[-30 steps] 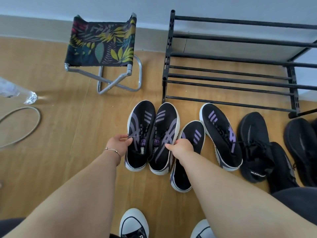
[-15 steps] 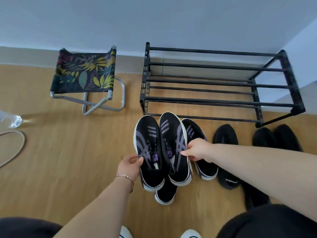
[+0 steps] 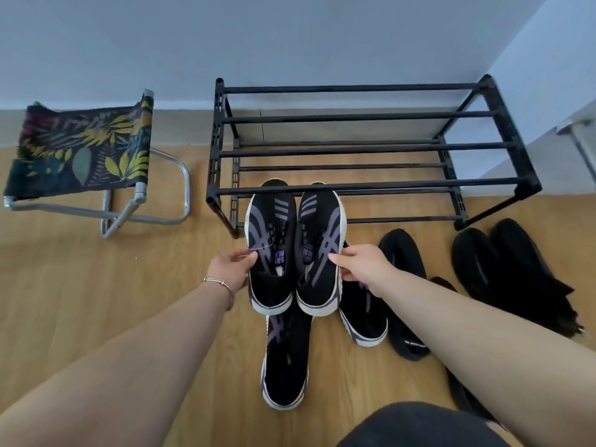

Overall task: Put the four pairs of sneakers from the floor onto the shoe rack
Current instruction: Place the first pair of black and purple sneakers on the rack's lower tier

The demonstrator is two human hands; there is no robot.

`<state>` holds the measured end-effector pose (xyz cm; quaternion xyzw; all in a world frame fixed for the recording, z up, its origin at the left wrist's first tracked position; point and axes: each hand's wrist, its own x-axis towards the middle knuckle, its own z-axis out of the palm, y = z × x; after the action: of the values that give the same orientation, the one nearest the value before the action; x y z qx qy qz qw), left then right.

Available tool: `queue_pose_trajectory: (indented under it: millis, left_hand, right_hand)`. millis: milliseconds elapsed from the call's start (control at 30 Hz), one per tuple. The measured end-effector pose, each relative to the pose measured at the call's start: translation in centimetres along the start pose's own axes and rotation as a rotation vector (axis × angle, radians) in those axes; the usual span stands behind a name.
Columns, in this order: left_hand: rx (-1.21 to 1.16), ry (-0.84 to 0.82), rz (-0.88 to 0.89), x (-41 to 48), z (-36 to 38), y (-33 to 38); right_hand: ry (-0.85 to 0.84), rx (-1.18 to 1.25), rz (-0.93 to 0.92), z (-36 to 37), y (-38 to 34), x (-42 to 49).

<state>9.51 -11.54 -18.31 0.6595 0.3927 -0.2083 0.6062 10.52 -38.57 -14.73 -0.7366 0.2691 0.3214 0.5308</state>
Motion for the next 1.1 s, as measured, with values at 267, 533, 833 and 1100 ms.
queue_pose_trajectory:
  millis: [267, 533, 833, 1100]
  left_hand:
    - [-0.028, -0.085, 0.01, 0.4, 0.0, -1.5]
    - [-0.145, -0.105, -0.099, -3.1, -0.3, -4.7]
    - [-0.247, -0.08, -0.121, -4.6, 0.4, -7.2]
    - [-0.325, -0.062, -0.126, -4.6, 0.2, -5.9]
  right_hand:
    - [-0.023, 0.182, 0.032, 0.7, 2.9, -0.2]
    - [-0.02, 0.237, 0.115, 1.3, 6.0, -3.0]
    - [0.121, 0.029, -0.049, 3.6, 7.5, -3.6]
    - [0.155, 0.187, -0.113, 4.7, 8.2, -3.2]
